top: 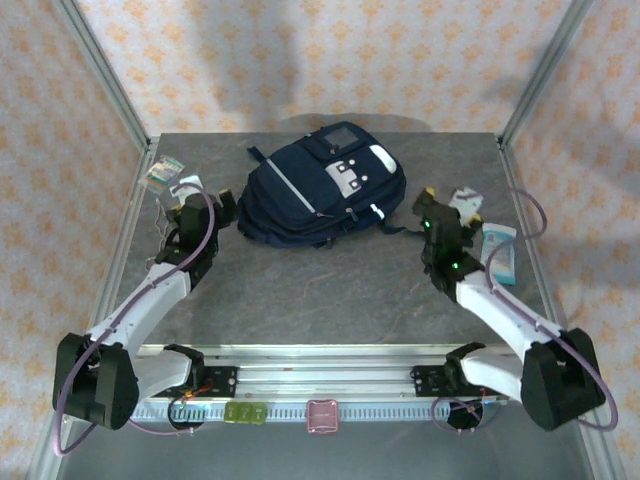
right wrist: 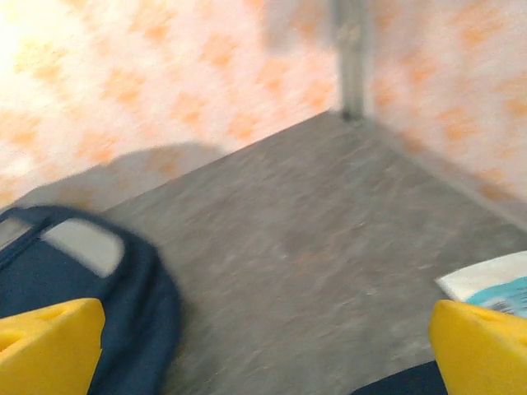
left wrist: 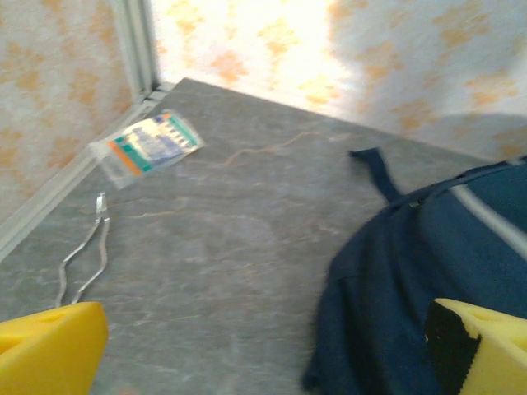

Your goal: Pack the student bag

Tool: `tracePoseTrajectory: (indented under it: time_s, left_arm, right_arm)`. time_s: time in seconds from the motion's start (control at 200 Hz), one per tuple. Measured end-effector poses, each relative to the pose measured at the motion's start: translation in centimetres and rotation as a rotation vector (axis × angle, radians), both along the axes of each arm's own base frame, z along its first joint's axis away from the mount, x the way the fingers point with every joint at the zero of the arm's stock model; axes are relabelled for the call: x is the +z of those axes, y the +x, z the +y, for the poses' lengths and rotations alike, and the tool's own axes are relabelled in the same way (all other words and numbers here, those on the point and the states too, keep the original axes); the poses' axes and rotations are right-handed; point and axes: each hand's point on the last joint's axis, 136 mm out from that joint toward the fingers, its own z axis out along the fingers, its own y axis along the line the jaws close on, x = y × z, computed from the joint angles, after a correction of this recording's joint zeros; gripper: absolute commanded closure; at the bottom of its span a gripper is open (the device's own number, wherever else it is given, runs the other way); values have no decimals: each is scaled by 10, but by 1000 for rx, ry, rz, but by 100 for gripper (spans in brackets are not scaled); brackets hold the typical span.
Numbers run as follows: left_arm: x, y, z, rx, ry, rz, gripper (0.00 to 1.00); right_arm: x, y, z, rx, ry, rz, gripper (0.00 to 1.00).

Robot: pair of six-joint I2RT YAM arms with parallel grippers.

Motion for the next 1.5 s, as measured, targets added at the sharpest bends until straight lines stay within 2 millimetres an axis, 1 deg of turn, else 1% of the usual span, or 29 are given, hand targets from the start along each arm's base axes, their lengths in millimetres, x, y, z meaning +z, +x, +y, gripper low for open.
tracePoseTrajectory:
  time_s: [0.055,0.11,0.16,0.24,0.3,0.365,0.48,0.536,0.566,0.626,0.716,0.781,0.816,0.856,0.891,0.916,0.956,1.096,1.256,1.502]
  left_arm:
    - [-19,-6,8,22,22,5,1]
    - [-36,-12,13,35,37,4,1]
    - [-51,-18,19,52,46,4,0]
    - [-69,-24,30,88,53,19,0]
    - [-72,-22,37,110,56,13,0]
    - [-66,-18,45,132,69,-21,1]
    - [-60,-12,54,154,89,-79,0]
    - [-67,-13,56,155,104,-98,0]
    - [-75,-15,58,155,110,-91,1]
    - [-89,-17,55,125,122,-65,1]
    - [-91,-17,48,71,131,-110,1]
    - [-93,-18,43,31,138,-163,1]
    - [-100,-19,40,10,142,-155,0]
    - [-108,-20,37,-14,143,-125,0]
    - [-107,-19,35,-28,142,-129,0]
    - [-103,-16,34,-40,138,-150,1]
    - [-96,-12,36,-41,134,-175,1]
    - [-81,-7,38,-25,140,-230,0]
    - [-74,-8,38,-2,146,-258,1]
    - [-71,-10,42,26,153,-271,1]
  right_arm:
    - [-11,-12,-19,-61,-36,-16,0]
    - [-21,-19,-33,-114,-70,-7,0]
    - [-28,-22,-43,-156,-92,4,0]
    - [-33,-23,-56,-213,-104,1,0]
    - [-38,-22,-64,-241,-106,-2,0]
    - [-48,-22,-69,-256,-109,-2,0]
    - [-74,-24,-71,-254,-129,34,0]
    - [-84,-24,-69,-236,-138,44,0]
    - [-87,-23,-68,-222,-139,45,0]
    - [-90,-19,-64,-177,-139,33,0]
    - [-89,-11,-59,-114,-132,-6,0]
    - [-92,-4,-52,-44,-131,-6,0]
    - [-93,0,-49,3,-123,-18,0]
    - [-93,2,-50,24,-111,-42,0]
    - [-98,2,-53,34,-104,-34,0]
    - [-102,2,-55,39,-99,-18,0]
    - [-102,3,-56,46,-95,-22,0]
    - [-98,7,-45,98,-88,-43,0]
    - [-98,8,-41,119,-87,-42,0]
    - [-96,15,-35,155,-84,-45,0]
